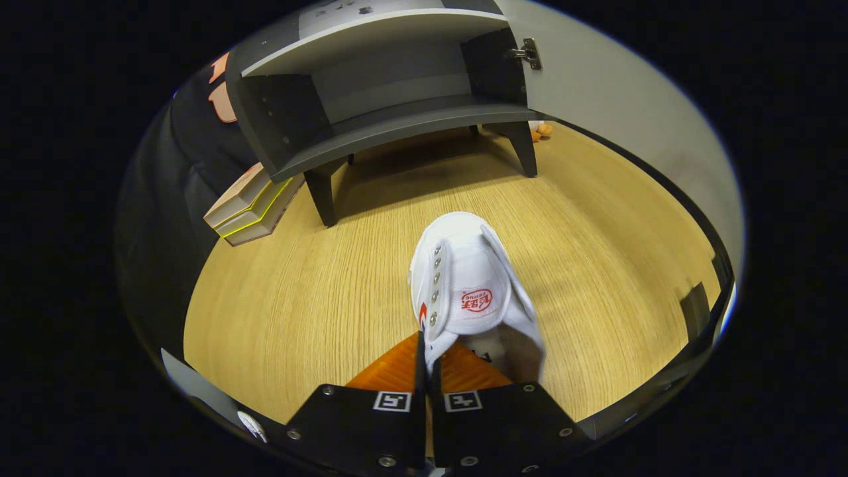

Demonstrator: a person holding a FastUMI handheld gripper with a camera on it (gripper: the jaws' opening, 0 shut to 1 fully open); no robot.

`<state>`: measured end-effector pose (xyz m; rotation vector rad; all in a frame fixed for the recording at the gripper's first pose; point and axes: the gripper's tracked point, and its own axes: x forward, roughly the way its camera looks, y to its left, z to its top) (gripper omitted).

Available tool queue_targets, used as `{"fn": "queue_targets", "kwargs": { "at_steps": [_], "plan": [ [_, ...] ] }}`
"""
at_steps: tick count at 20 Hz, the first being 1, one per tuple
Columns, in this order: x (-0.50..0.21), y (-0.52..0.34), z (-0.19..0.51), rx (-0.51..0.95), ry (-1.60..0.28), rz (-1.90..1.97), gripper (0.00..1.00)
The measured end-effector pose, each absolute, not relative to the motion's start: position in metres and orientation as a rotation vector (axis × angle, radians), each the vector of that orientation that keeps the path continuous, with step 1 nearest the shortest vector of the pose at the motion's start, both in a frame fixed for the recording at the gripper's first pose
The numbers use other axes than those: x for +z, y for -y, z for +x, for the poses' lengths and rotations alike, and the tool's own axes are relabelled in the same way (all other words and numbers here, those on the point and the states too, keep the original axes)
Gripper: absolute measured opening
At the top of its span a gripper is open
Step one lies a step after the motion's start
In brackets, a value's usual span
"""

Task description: Open the shoe cabinet door, grab the shoes and put them into the shoe cabinet, then close the shoe cabinet door.

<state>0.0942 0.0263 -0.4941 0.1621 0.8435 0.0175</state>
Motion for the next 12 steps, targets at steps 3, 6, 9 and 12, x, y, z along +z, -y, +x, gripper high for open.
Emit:
{"fn": "queue_targets", "kwargs": {
  "at_steps": [3,6,9,12],
  "plan": [
    [-0.488,-0.027,0.095,0.023,-0.834,0.153,0.0],
    [-0.463,-0.024,0.098,0.024,-0.763,0.143,0.0],
    [-0.436,-0.028,0.09,0.038,-0.728,0.145,0.0],
    [-0.403,-0.031,0.078,0.044,-0.682,0.127,0.0]
  ]
}}
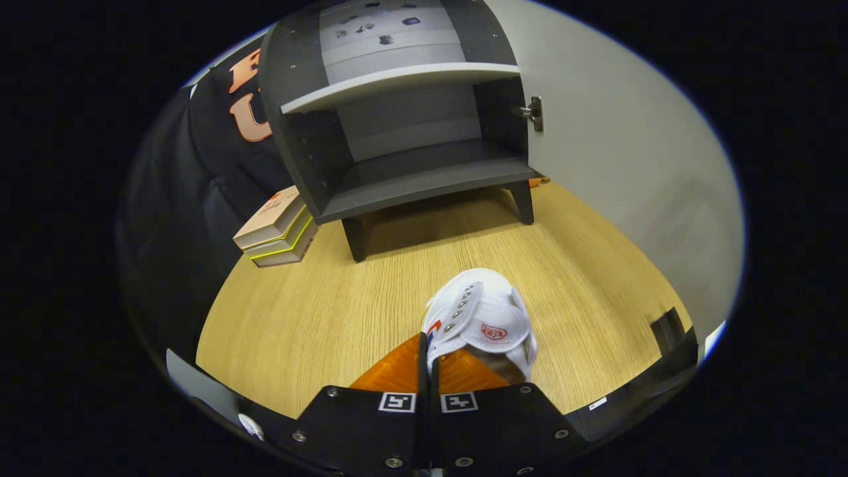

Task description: Open the shoe cabinet door, grab the shoes and put them into the shoe cabinet, then close the shoe cabinet door.

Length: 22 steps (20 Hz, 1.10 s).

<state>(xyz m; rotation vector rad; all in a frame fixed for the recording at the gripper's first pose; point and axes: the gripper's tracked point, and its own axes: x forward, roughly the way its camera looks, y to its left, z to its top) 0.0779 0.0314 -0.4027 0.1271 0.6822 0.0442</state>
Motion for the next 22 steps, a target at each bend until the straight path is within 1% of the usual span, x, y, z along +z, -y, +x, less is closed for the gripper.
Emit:
{"fn": "queue_targets", "kwargs": {
  "at_steps": [7,12,17,22],
  "plan": [
    [-0.282,-0.047,0.074,0.1,-0.508,0.06,0.0],
    [-0.187,-0.061,0.101,0.161,-0.365,-0.003,0.0],
    [-0.117,-0.068,0.163,0.194,-0.26,-0.049,0.0],
    [-0.091,-0.076,0.242,0.232,-0.239,-0.101,0.0]
  ]
}}
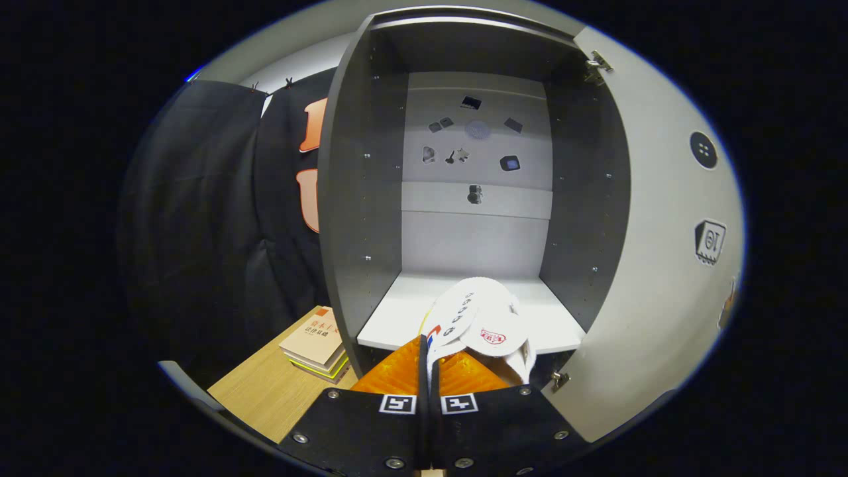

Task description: Open the shoe cabinet door, grab the shoes and put them into the shoe cabinet, then close the shoe cabinet door.

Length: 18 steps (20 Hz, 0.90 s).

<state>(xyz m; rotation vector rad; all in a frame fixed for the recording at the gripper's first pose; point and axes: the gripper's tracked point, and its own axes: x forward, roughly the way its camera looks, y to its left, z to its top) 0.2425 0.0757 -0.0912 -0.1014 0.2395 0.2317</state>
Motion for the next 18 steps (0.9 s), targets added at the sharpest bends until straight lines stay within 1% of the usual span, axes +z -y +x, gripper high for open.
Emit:
{"fn": "queue_targets", "kwargs": {
  "at_steps": [6,9,14,18],
  "plan": [
    [-0.097,-0.077,0.336,0.254,-0.268,-0.125,0.0],
    [-0.115,-0.074,0.383,0.247,-0.324,-0.158,0.0],
    [-0.134,-0.07,0.421,0.239,-0.371,-0.137,0.0],
    [-0.137,-0.063,0.42,0.239,-0.398,-0.115,0.0]
  ]
}}
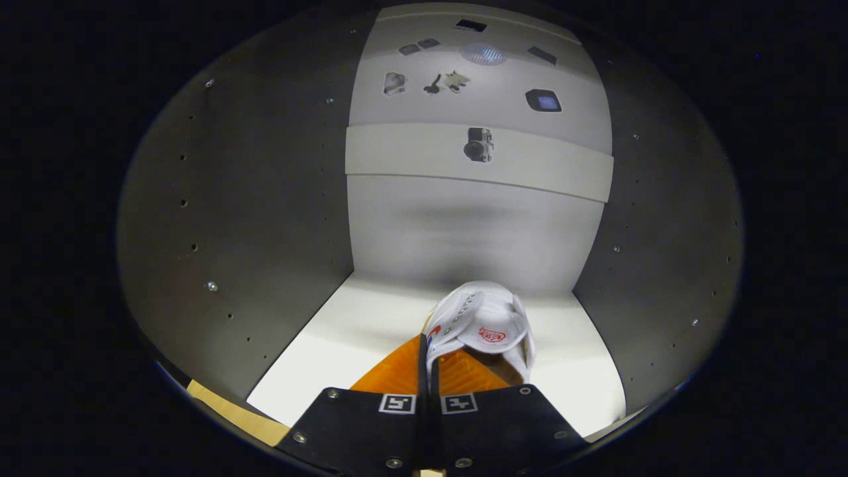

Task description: Open the shoe cabinet door, grab the shoes and put them into the shoe cabinet, then close the shoe cabinet door.

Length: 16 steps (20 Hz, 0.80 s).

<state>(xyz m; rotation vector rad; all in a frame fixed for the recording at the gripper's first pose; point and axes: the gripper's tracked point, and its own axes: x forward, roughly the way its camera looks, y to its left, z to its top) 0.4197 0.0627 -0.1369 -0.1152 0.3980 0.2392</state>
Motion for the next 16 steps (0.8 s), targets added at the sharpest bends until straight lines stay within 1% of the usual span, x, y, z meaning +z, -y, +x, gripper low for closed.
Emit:
{"fn": "queue_targets", "kwargs": {
  "at_steps": [2,3,4,5,6,8,10,11,12,16],
  "plan": [
    [-0.14,-0.054,0.423,0.238,-0.414,-0.077,0.0],
    [-0.14,-0.051,0.425,0.231,-0.411,-0.083,0.02],
    [-0.14,-0.053,0.425,0.231,-0.403,-0.093,0.07],
    [-0.137,-0.054,0.423,0.232,-0.393,-0.103,0.11],
    [-0.136,-0.058,0.419,0.231,-0.386,-0.111,0.25],
    [-0.129,-0.057,0.412,0.22,-0.37,-0.117,0.42],
    [-0.124,-0.057,0.401,0.215,-0.356,-0.098,0.52],
    [-0.117,-0.054,0.397,0.201,-0.337,-0.099,0.54],
    [-0.109,-0.052,0.393,0.19,-0.309,-0.099,0.59],
    [-0.066,-0.054,0.354,0.201,-0.214,-0.064,0.63]
  ]
}}
